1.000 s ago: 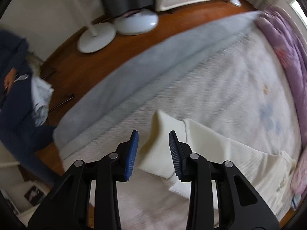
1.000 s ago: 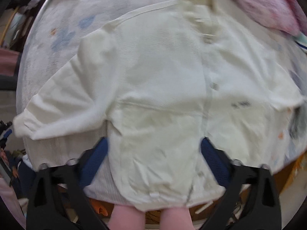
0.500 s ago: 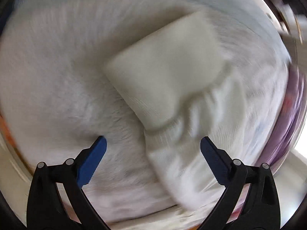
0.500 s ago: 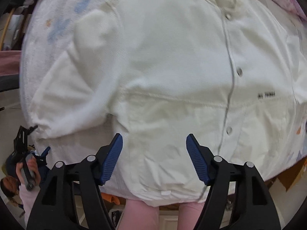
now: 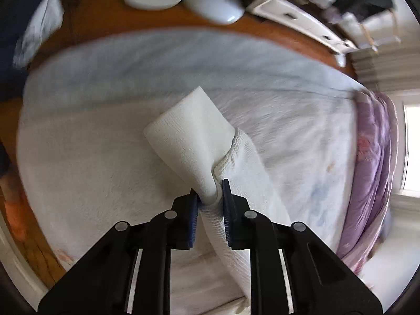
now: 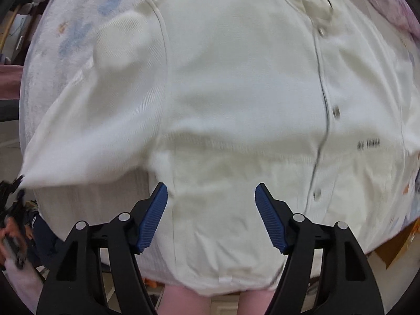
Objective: Fold large clothes
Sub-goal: 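Close the left tool on the sleeve cuff and lift it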
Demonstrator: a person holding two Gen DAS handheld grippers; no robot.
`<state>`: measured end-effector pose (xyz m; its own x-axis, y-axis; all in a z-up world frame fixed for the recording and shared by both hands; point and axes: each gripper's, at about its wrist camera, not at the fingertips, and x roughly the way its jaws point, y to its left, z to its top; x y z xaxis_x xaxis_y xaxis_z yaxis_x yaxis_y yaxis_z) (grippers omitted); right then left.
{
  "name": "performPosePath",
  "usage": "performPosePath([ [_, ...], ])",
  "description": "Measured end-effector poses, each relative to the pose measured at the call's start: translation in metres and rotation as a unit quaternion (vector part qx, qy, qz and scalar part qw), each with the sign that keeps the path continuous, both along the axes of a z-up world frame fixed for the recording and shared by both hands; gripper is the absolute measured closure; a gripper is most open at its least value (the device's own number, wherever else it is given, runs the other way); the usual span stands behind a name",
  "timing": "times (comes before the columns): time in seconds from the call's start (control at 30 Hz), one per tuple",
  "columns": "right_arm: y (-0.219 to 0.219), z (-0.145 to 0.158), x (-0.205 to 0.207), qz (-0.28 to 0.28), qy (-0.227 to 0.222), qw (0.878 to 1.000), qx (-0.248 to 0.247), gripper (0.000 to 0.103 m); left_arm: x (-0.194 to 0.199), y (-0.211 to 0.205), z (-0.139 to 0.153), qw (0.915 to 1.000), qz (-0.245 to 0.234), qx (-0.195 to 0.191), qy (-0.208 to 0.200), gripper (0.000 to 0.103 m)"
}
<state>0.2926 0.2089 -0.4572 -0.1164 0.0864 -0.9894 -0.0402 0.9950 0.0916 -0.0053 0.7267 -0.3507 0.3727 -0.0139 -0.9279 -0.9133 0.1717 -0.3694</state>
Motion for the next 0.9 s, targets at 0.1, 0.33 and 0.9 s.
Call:
performPosePath([
  [0.1,0.004,-0.008,0.022,-0.014,-0.03,0.998,0.05,0.038,0.023,-0.015,0.037,0.995,-0.064,0.075,0.019,0.087],
  [0.33,0.024,-0.093,0.053,-0.073,-0.003,0.984,0.162,0.048,0.067,-0.067,0.119,0.9765,-0.135,0.163,-0.041,0.086],
  [0.9,-0.048,-0.057,0.032,-0.157,-0.021,0.949,0.272,0.079,0.214,-0.298,0.259,0.8752,-0.39,0.25,-0.138,0.086],
])
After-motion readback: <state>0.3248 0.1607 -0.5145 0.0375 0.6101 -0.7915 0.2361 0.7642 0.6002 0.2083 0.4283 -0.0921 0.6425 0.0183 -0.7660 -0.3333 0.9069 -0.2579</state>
